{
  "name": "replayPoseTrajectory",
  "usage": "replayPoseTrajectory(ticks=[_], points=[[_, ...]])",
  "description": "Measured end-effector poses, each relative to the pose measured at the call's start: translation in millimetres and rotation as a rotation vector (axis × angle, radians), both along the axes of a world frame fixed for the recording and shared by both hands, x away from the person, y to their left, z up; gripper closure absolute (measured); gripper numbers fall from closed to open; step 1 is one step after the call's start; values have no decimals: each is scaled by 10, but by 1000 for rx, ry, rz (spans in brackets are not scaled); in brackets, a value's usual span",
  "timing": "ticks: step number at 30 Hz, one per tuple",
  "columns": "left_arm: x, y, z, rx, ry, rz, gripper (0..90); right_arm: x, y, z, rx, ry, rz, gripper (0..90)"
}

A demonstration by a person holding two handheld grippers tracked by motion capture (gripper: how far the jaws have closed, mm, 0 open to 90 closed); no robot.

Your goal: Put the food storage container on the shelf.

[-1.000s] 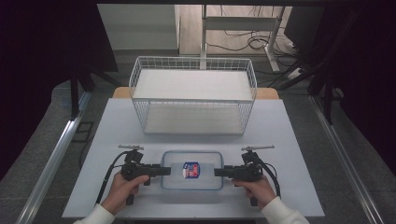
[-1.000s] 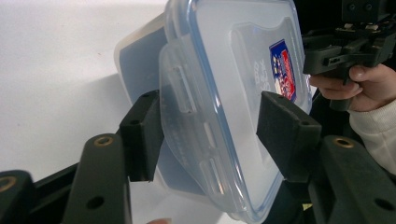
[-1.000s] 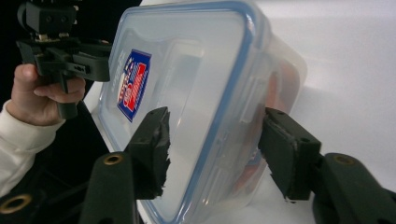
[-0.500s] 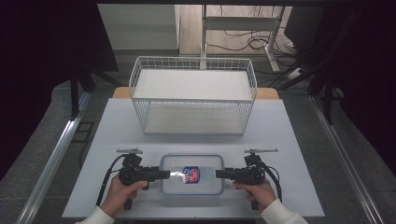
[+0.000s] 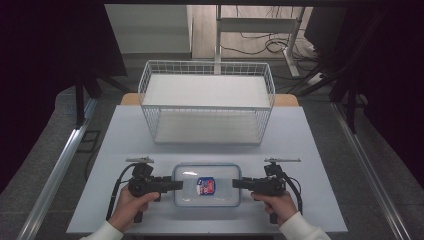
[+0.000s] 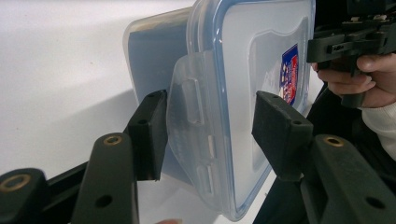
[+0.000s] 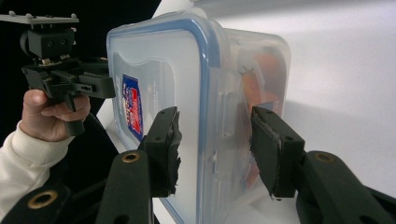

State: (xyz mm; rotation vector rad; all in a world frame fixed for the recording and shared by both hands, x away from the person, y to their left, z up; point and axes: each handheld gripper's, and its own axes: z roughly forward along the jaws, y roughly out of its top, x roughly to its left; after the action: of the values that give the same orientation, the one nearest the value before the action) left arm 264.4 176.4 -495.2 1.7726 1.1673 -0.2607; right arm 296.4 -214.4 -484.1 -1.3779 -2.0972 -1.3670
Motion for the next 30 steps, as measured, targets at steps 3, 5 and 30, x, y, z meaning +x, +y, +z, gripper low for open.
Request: replayPoseTrajectory(ticks=[3,5,30], points=[[4,-4,7,-2,-3,1,468,-1,-7,15,1,-6,-3,533],[16,-6,26,-3,-11,3,468,0,-8,27,0,-10,-4,532],[654,25,69,-28,-51,14,467,531,9,89,5,-67,-23,532]])
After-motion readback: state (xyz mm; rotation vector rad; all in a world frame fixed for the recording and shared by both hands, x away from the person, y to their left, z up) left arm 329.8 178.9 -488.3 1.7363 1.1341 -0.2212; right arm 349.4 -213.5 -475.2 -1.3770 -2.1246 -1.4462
